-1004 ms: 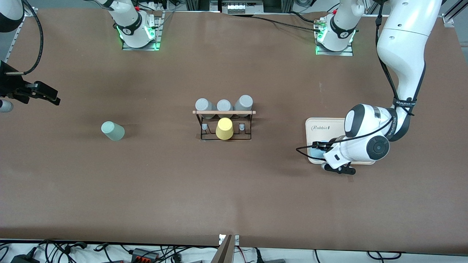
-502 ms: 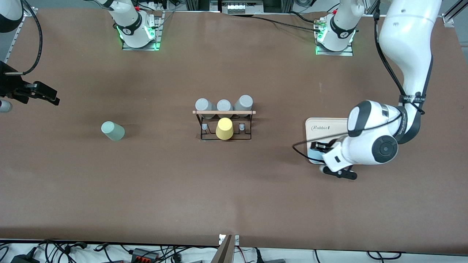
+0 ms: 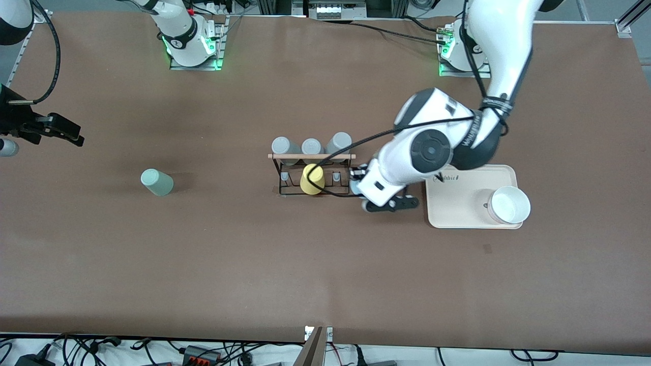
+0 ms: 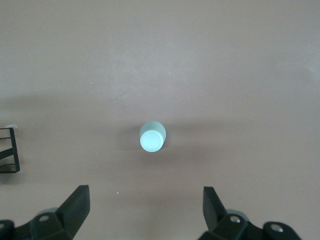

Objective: Hang scattered cups on rack with three cups
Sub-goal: 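Carry the blue cup to the rack and hang it beside the yellow cup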

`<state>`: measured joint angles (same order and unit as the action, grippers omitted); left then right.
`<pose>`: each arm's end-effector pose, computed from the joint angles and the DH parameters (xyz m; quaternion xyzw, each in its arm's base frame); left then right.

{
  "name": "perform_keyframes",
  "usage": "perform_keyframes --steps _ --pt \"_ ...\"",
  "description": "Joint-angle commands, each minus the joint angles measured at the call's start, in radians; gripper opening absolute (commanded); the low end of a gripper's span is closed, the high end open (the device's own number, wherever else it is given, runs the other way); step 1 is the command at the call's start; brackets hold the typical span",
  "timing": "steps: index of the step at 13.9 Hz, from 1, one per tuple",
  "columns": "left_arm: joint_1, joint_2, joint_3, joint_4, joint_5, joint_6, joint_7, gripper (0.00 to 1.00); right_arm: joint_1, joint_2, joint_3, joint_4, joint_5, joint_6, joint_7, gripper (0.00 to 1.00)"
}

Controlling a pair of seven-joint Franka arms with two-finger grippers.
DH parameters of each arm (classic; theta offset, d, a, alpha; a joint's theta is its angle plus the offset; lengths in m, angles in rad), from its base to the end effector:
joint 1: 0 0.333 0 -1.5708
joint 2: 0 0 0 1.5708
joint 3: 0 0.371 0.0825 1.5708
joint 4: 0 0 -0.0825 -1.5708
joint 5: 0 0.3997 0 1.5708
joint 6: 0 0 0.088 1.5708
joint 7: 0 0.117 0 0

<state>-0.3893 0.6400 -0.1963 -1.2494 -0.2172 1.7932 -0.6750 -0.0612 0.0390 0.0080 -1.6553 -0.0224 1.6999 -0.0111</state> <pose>0.6516 -0.4093 0.4206 0.9817 0.0886 -0.1298 0.1072 0.5914 -0.0339 0.6167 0.9997 -0.0196 0.0024 0.0110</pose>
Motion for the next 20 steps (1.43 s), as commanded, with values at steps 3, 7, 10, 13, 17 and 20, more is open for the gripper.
perform_keyframes --steps 3,7,10,13,17,20 --pt "-0.017 0.036 0.015 0.028 -0.131 -0.020 -0.031 0.03 -0.012 -0.007 0.007 0.003 0.012 -0.008 -0.009 1.00" --pt "-0.045 0.064 0.015 0.027 -0.125 0.037 -0.028 0.03 -0.014 -0.007 0.007 0.003 0.012 -0.011 -0.009 1.00" --pt "-0.071 0.085 0.017 0.025 -0.122 0.063 -0.029 0.04 -0.014 -0.007 0.007 0.003 0.012 -0.011 -0.009 1.00" --pt "-0.088 0.110 0.029 0.016 -0.117 0.064 -0.031 0.36 -0.014 -0.005 0.007 0.003 0.012 -0.011 -0.009 1.00" --pt "-0.100 0.118 0.031 0.016 0.062 0.111 -0.028 1.00 -0.015 -0.004 0.007 0.002 0.012 -0.011 -0.007 1.00" --pt "-0.044 0.028 0.047 0.025 0.252 0.036 -0.020 1.00 -0.015 -0.001 0.007 0.003 0.012 -0.013 -0.007 1.00"
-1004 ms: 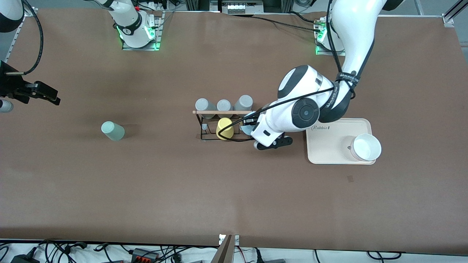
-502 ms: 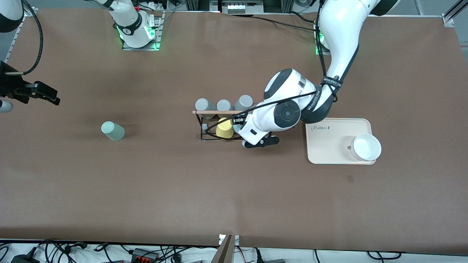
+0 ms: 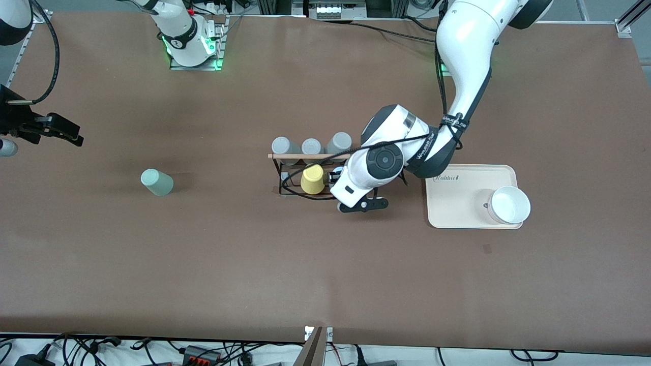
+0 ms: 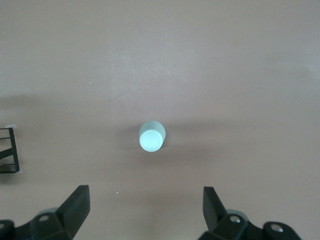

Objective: Hang scattered cups on rack with three cups
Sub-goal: 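Open the left gripper and withdraw the left arm from the rack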

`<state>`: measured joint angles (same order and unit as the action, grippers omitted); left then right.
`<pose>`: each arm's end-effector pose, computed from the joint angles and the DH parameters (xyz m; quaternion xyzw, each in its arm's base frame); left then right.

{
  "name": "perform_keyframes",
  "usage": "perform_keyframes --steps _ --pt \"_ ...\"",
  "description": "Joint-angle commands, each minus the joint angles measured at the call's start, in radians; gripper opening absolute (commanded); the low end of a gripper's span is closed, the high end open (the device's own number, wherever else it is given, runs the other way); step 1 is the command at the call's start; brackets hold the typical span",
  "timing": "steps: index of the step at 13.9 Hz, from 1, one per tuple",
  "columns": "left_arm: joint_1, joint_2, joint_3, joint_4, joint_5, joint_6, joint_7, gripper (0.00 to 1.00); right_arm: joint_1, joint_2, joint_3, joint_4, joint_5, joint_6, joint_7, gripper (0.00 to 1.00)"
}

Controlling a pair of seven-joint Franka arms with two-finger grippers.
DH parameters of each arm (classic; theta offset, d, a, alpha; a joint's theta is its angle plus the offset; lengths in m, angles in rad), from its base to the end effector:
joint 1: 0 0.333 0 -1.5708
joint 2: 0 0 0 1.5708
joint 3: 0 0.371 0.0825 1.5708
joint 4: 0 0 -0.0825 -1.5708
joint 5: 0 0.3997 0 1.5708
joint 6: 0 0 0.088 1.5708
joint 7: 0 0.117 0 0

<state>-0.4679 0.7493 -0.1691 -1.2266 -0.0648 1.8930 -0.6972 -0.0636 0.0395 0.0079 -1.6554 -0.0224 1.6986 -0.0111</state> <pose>0.6543 -0.4445 0.3492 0.9935 0.0614 -0.0834 0.0469 0.5913 -0.0354 0.6162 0.9997 -0.0209 0.0015 0.0110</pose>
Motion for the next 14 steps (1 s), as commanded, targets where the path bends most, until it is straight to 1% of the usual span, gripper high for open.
perform_keyframes --steps 1,2,4,6,7,9,11,12,14 --pt "0.116 -0.122 0.016 0.004 0.141 -0.078 0.005 1.00 -0.013 -0.001 0.007 0.003 0.013 -0.011 -0.007 1.00" --pt "0.186 -0.140 0.007 0.006 0.143 -0.078 0.005 1.00 -0.013 -0.001 0.007 0.003 0.013 -0.011 -0.007 1.00" --pt "0.277 -0.197 0.013 0.006 0.151 -0.089 0.005 1.00 -0.013 -0.001 0.007 0.003 0.013 -0.011 -0.007 1.00" --pt "0.340 -0.249 0.017 0.007 0.149 -0.181 0.091 1.00 -0.015 0.000 0.007 0.003 0.015 -0.001 -0.007 1.00" --pt "0.359 -0.277 0.019 0.007 0.148 -0.228 0.152 1.00 -0.015 0.003 0.007 0.003 0.015 0.006 -0.006 1.00" --pt "0.417 -0.335 0.017 0.007 0.146 -0.281 0.220 1.00 -0.010 0.008 0.007 0.003 0.018 0.018 -0.006 1.00" --pt "0.483 -0.369 0.004 0.009 0.145 -0.304 0.269 1.00 -0.002 0.016 0.011 0.003 0.018 0.032 -0.006 1.00" --pt "0.486 -0.386 0.008 -0.002 0.148 -0.307 0.303 1.00 -0.002 0.023 0.014 0.003 0.021 0.036 -0.006 1.00" --pt "0.491 -0.409 0.010 -0.046 0.148 -0.311 0.347 1.00 0.019 0.092 0.015 0.008 0.021 0.026 -0.007 1.00"
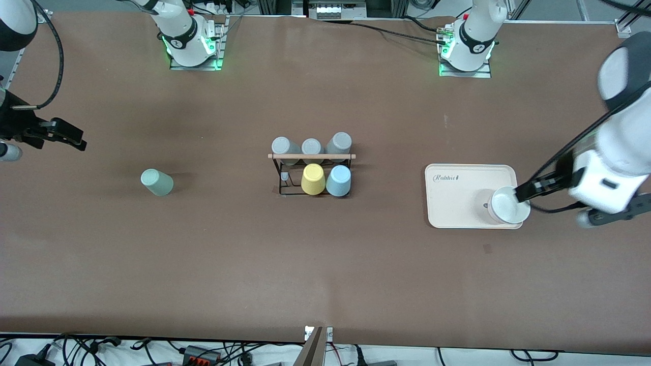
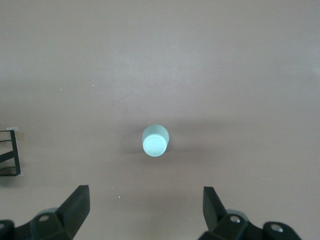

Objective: Hang scattered cups on rack with three cups
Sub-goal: 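Move the right gripper down to the teal cup on the table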

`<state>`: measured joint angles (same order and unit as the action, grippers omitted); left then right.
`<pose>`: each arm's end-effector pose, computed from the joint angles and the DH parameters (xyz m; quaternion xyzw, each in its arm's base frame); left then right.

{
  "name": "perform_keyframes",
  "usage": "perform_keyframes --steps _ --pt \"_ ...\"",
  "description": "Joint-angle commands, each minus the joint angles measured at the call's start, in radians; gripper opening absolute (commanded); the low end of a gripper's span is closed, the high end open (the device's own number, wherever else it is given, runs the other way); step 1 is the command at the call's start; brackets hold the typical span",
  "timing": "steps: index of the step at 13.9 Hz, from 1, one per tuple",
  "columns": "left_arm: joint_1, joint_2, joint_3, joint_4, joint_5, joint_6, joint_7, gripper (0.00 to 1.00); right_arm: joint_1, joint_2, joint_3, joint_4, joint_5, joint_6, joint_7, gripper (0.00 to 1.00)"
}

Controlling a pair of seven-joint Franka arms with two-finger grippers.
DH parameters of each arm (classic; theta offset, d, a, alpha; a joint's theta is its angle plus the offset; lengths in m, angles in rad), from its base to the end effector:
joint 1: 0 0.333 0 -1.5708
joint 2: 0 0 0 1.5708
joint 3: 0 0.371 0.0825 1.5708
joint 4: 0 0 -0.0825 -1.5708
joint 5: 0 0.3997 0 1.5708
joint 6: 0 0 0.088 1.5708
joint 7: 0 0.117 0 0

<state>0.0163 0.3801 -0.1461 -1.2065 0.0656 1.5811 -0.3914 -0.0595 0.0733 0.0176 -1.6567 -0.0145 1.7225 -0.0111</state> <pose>0.6992 -0.0613 0.6076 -0.9908 -0.1351 -0.0006 0.0058 0.6037 -0.0272 0.5974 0.9999 -0.0143 -0.0039 0.0064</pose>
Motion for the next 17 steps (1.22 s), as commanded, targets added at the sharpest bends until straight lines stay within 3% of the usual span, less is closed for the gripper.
perform_keyframes --steps 1,6,7,9,12,17 --pt "0.007 -0.050 -0.017 -0.079 0.016 -0.004 0.039 1.00 0.030 0.080 0.004 0.011 -0.001 0.003 -0.009 1.00" --pt "0.024 -0.263 -0.018 -0.433 0.011 0.140 0.060 1.00 0.024 0.186 0.002 0.012 -0.030 0.049 -0.009 1.00" --pt "0.021 -0.283 -0.020 -0.461 0.010 0.148 0.060 1.00 0.027 0.222 0.002 0.011 -0.035 0.078 -0.015 1.00" --pt "0.019 -0.284 -0.009 -0.446 -0.004 0.139 0.062 1.00 0.032 0.240 0.002 -0.024 -0.045 0.121 -0.010 1.00" --pt "0.025 -0.235 -0.003 -0.334 -0.030 0.106 0.089 1.00 0.021 0.238 -0.002 -0.167 -0.045 0.276 -0.009 1.00" --pt "0.045 -0.263 -0.018 -0.350 -0.036 0.031 0.166 1.00 0.009 0.238 -0.002 -0.371 -0.045 0.517 -0.007 1.00"
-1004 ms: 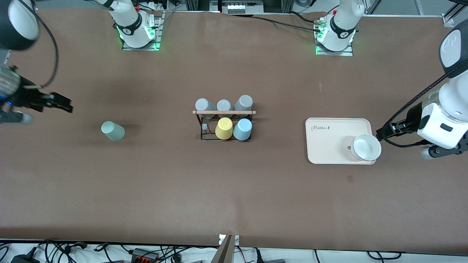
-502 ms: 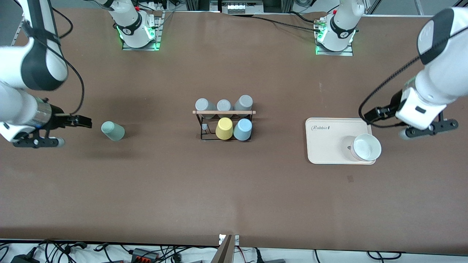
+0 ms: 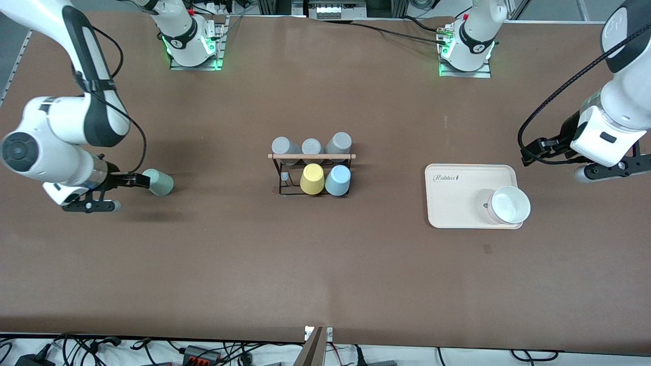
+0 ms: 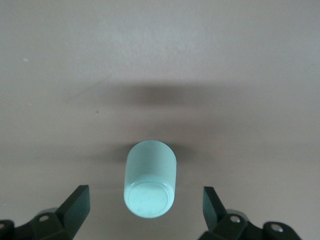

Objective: Hang scattered cups on rack with three cups
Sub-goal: 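Move the right gripper down to the teal cup on the table, then close the right gripper on the teal cup and lift it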

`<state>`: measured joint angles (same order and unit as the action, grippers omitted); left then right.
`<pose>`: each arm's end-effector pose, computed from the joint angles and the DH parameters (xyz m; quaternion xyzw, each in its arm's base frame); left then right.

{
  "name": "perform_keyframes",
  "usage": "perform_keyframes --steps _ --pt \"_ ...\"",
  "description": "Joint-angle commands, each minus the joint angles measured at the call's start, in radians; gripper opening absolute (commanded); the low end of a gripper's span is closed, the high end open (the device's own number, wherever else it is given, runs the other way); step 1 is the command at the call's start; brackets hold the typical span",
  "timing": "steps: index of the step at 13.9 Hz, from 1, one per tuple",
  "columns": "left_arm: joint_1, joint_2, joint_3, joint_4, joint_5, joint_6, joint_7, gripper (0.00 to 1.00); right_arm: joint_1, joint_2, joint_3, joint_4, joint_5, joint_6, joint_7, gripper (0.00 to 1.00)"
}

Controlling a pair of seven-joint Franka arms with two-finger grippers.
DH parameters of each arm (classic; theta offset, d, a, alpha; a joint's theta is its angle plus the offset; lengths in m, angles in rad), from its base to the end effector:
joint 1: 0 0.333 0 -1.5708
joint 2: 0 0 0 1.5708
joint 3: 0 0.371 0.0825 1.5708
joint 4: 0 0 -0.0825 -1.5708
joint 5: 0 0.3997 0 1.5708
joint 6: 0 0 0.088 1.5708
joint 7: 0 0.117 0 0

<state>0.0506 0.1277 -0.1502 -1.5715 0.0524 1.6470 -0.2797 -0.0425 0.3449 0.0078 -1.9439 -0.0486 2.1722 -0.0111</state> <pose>0.6155 -0.0498 0.6005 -0.9957 -0.0876 0.0218 0.0210 0.6317 -0.0245 0.3270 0.9981 0.0030 -0.0586 0.0165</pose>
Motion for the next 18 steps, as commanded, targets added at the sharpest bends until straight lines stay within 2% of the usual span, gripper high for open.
perform_keyframes --steps 1,5,12,14,17,18 --pt "0.009 -0.011 -0.014 0.024 -0.019 -0.030 0.059 1.00 -0.008 -0.034 0.008 -0.119 -0.011 0.108 -0.007 1.00" --pt "0.011 -0.013 -0.014 0.019 -0.020 -0.035 0.059 1.00 -0.008 -0.029 0.008 -0.240 -0.011 0.299 -0.009 1.00" --pt "0.011 -0.014 -0.014 0.021 -0.020 -0.049 0.063 1.00 -0.024 0.002 0.008 -0.242 -0.011 0.313 -0.013 1.00" --pt "0.011 -0.014 -0.017 0.021 -0.019 -0.050 0.065 1.00 -0.025 0.008 0.006 -0.239 -0.011 0.313 -0.018 0.80" --pt "0.011 -0.014 -0.016 0.021 -0.019 -0.050 0.065 1.00 -0.024 0.016 0.008 -0.230 -0.011 0.313 -0.018 0.63" --pt "0.011 -0.014 -0.016 0.021 -0.019 -0.050 0.066 1.00 -0.024 0.017 0.008 -0.228 -0.010 0.311 -0.018 0.54"
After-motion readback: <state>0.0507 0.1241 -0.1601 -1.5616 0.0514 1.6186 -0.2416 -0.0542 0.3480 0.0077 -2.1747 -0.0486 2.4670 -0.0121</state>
